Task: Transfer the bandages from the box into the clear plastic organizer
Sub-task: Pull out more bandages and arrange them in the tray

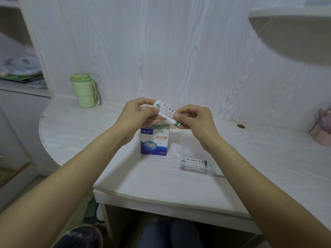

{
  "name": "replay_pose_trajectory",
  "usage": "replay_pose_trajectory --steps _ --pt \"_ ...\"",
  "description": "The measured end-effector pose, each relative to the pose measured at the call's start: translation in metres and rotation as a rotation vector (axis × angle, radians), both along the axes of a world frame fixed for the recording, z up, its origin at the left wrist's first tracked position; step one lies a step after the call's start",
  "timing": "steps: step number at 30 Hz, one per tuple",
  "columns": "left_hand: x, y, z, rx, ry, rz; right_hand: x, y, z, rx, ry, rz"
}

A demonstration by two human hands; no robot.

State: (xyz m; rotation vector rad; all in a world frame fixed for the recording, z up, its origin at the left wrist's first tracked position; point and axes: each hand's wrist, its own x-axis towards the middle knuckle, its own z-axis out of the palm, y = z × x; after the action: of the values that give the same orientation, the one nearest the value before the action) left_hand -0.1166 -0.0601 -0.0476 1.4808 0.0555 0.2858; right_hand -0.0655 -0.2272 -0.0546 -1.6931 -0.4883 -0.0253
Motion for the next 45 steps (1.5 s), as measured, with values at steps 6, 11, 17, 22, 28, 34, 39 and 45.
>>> replay_pose_trajectory --steps 6,11,17,22,28,34,39,45 --pt "-0.007 -0.035 -0.010 0.373 0.013 -0.127 -0.014 -0.050 -0.013 -0.129 -0.004 -0.025" --pt "-0.007 -0.063 -0.020 0.473 0.047 -0.056 -0.016 -0.082 -0.027 -0.172 0.045 -0.093" --pt "-0.008 -0.064 -0.027 0.491 0.000 0.161 -0.014 -0.101 -0.043 -0.152 0.139 -0.133" --pt "-0.010 -0.054 -0.034 0.462 -0.023 0.267 -0.011 -0.095 -0.052 -0.375 0.060 -0.178" --pt "-0.009 -0.063 -0.036 0.492 -0.028 0.183 -0.010 -0.077 -0.059 -0.710 -0.084 -0.182" --pt "-0.007 -0.069 -0.038 0.525 -0.014 0.138 -0.013 -0.069 -0.064 -0.947 -0.205 -0.194" --pt "-0.005 -0.070 -0.041 0.474 0.021 0.120 -0.008 -0.083 -0.057 -0.755 -0.163 -0.165" --pt "0.002 -0.083 -0.052 0.397 0.065 0.029 -0.011 -0.095 -0.044 -0.272 0.115 0.027"
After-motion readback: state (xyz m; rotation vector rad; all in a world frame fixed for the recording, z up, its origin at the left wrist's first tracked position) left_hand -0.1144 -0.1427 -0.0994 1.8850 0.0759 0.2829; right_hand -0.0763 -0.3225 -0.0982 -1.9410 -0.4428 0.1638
